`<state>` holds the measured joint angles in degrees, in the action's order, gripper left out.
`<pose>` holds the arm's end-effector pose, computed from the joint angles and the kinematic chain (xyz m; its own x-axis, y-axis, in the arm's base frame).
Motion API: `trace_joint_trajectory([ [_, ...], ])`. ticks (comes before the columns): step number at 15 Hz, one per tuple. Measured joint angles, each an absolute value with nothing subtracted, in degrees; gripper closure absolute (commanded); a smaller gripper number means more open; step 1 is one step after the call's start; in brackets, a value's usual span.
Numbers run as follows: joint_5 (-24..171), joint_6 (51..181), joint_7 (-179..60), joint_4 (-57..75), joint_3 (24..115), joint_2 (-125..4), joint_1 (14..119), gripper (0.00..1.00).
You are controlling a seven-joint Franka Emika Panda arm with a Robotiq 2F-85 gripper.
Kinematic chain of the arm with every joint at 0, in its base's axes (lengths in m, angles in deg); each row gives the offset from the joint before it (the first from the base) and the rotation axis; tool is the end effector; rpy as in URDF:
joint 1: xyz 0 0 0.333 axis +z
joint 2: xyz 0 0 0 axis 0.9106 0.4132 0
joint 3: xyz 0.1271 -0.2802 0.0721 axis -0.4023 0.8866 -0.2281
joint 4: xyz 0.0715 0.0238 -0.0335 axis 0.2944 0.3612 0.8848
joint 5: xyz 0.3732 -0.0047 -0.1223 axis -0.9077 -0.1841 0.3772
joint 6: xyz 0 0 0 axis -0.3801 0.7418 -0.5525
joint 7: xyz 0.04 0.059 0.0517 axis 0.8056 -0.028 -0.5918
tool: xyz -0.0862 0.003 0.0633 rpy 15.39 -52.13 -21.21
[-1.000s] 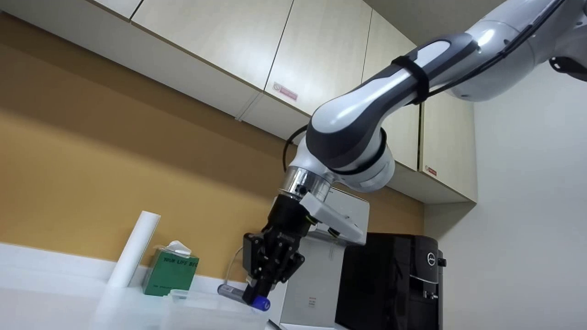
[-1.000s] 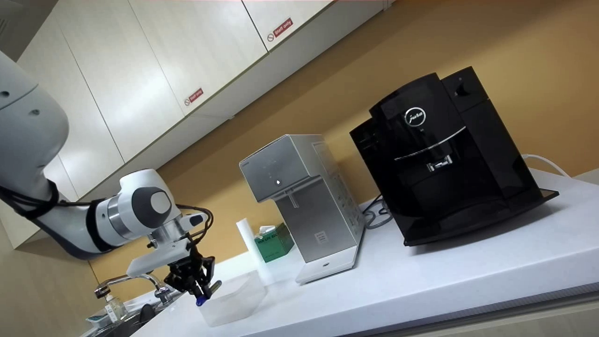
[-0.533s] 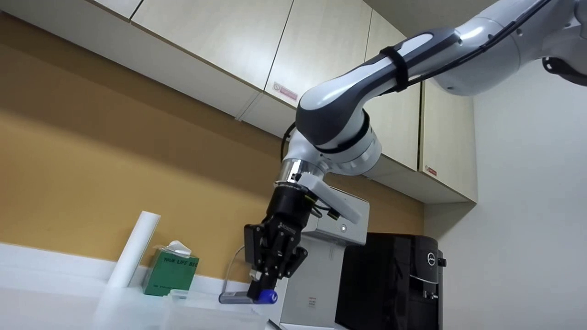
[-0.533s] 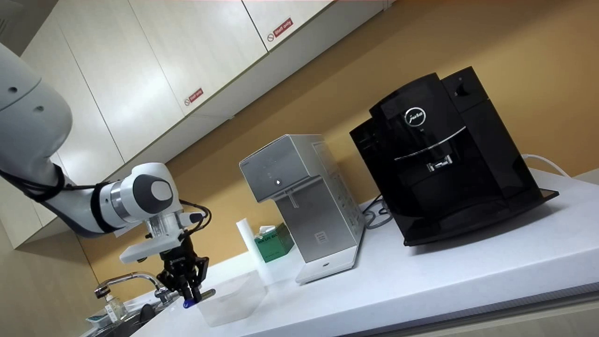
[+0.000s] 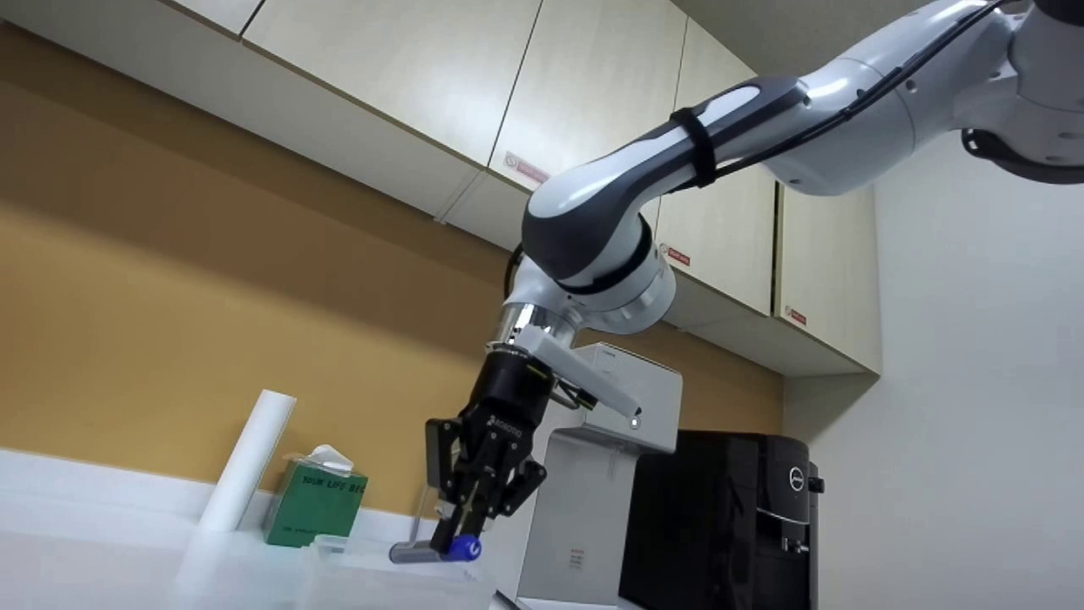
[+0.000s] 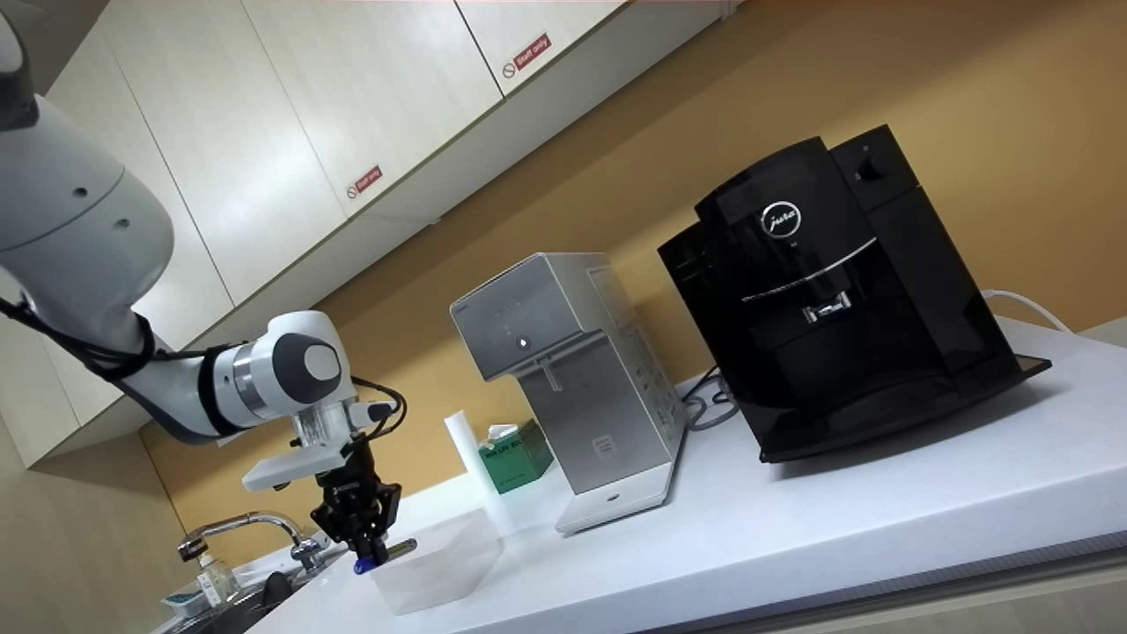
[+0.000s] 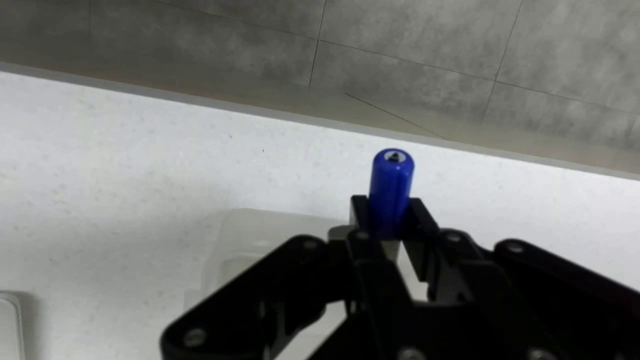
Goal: Put the marker in the bowl
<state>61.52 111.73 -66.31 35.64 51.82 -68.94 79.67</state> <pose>0.5095 0.2679 0.3710 0.9837 0.1791 0.0179 0.1795 -0.9699 -0.1644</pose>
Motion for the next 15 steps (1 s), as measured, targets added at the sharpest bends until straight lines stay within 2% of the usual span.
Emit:
trace_joint_trajectory([
  [14,61.71,113.4,-76.93,28.43,54.73,-61.03,80.12,0.95],
  [15,61.71,113.39,-77.73,28.03,54.79,-60.74,80.19,0.85],
])
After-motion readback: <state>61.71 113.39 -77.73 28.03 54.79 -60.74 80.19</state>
